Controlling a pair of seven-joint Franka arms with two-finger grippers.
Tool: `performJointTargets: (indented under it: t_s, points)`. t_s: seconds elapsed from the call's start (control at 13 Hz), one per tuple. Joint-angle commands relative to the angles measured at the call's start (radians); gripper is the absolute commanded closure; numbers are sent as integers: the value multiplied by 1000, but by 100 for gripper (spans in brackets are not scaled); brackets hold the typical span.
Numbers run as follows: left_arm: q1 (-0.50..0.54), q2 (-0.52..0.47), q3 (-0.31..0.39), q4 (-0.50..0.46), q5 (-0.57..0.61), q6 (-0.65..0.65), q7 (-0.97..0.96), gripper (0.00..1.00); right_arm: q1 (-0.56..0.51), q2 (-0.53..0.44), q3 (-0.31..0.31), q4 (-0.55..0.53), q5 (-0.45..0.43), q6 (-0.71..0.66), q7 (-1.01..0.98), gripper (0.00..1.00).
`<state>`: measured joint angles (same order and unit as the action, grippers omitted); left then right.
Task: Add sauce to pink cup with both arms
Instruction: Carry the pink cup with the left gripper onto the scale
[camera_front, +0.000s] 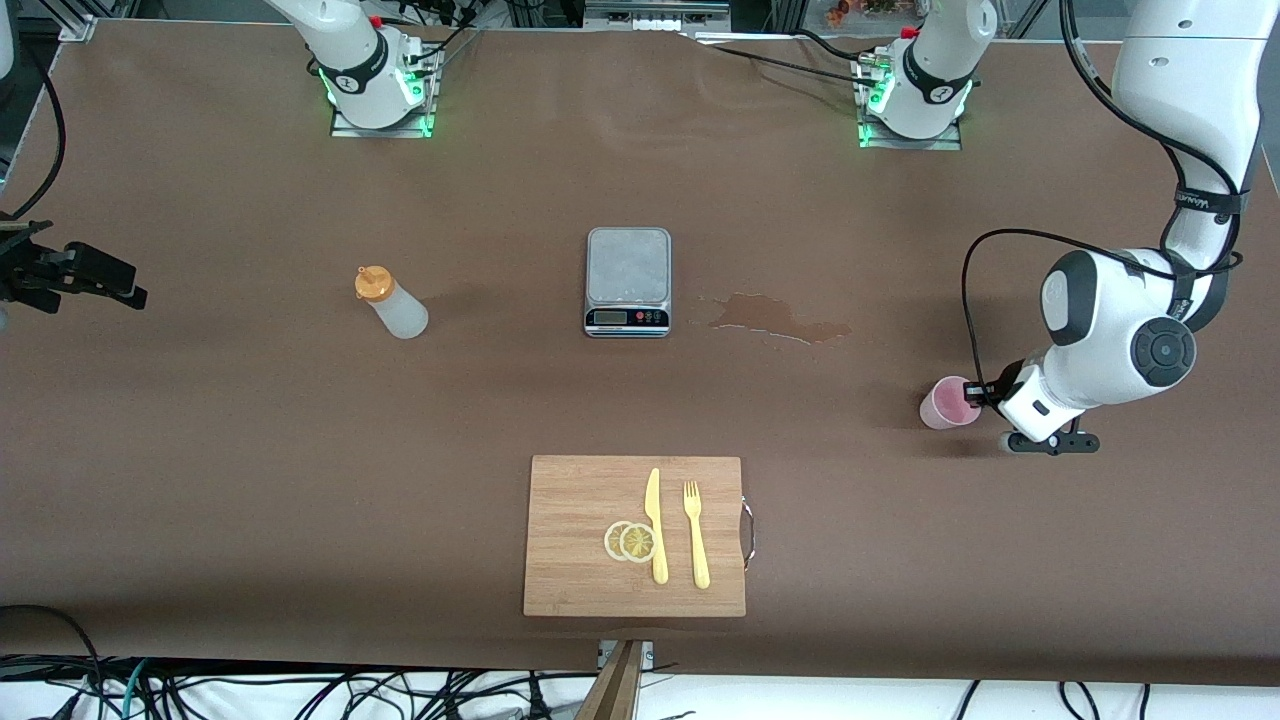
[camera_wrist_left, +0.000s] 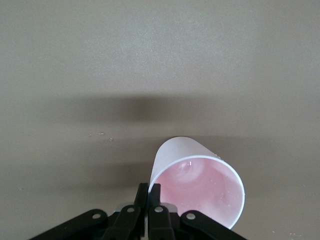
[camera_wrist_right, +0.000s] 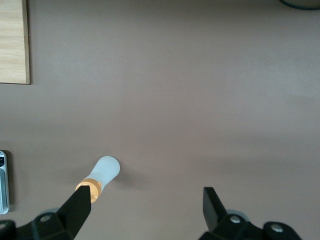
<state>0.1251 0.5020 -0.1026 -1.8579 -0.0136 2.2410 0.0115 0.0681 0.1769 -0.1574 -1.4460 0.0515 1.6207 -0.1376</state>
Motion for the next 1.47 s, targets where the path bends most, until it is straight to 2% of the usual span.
performJointTargets:
  t_s: [0.0, 0.15, 0.31, 1.0, 1.16, 1.39]
  points:
    - [-22, -25, 0, 46, -48, -85, 4, 100, -2, -8, 1, 1, -5, -15, 12, 1]
    - [-105, -40, -3, 126, -75, -187, -1, 100, -5, -8, -1, 1, -4, -13, 12, 1]
    - [-198, -56, -5, 161, -86, -216, -66, 100, -5, -8, -1, 1, -4, -16, 12, 1]
    - [-662, -112, -9, 141, -170, -259, -620, 100, -7, -7, -2, 1, -4, -15, 13, 1]
    - [-731, -122, -9, 135, -196, -253, -700, 100, -7, -5, -2, 1, -4, -10, 13, 0]
    - [-786, -141, -38, 71, -209, -181, -783, 100, -8, -7, -2, 1, -5, -15, 13, 1]
